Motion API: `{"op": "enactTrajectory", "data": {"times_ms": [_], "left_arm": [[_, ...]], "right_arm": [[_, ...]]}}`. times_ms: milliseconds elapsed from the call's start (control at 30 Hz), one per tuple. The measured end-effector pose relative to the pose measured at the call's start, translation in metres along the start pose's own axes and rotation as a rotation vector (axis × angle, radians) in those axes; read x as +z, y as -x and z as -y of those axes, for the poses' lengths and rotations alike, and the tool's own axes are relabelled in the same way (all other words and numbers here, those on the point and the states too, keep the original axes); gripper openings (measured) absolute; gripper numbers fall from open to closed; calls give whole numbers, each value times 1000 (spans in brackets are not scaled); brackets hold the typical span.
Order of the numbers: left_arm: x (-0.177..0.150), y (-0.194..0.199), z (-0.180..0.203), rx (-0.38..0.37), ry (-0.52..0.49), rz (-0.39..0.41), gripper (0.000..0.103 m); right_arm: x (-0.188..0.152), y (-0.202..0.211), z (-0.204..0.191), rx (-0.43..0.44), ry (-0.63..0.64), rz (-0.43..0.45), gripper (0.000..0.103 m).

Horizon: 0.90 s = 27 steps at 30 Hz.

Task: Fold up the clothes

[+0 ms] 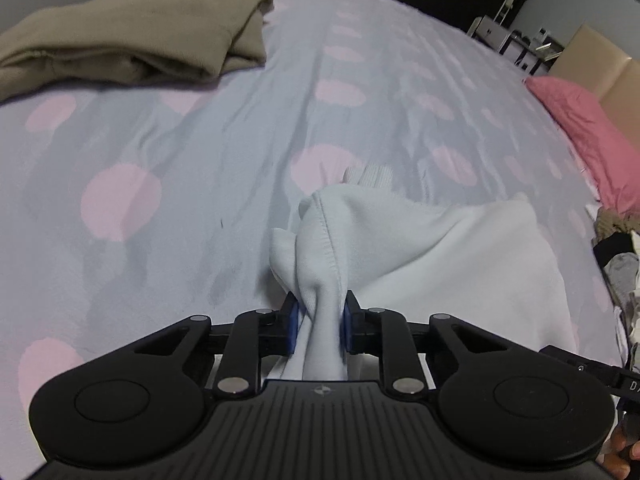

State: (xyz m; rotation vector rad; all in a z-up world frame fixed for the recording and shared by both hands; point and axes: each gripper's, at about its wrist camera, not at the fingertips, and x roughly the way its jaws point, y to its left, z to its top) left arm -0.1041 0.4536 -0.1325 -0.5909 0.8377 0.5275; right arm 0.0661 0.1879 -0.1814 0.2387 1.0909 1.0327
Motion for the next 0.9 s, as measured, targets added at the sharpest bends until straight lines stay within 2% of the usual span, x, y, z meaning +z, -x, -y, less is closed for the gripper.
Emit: {"op": "enactTrajectory", "data": {"times_ms": [167,367,533,733,900], "left_arm": [[2,28,5,0,-12,76,18],[3,71,-2,-2,25,181,18],[31,103,-15,22,3,240,18],[79,142,-54,75,25,314,18],[100,168,-93,146,35,347,18]], "right_arm": [[5,21,-21,34,44,45,30],[8,43,-54,73,105,91,29],[26,46,-96,103,194,102,29],[60,21,-157,180,245,101,29],[63,-11,-206,243,252,87,29]]}}
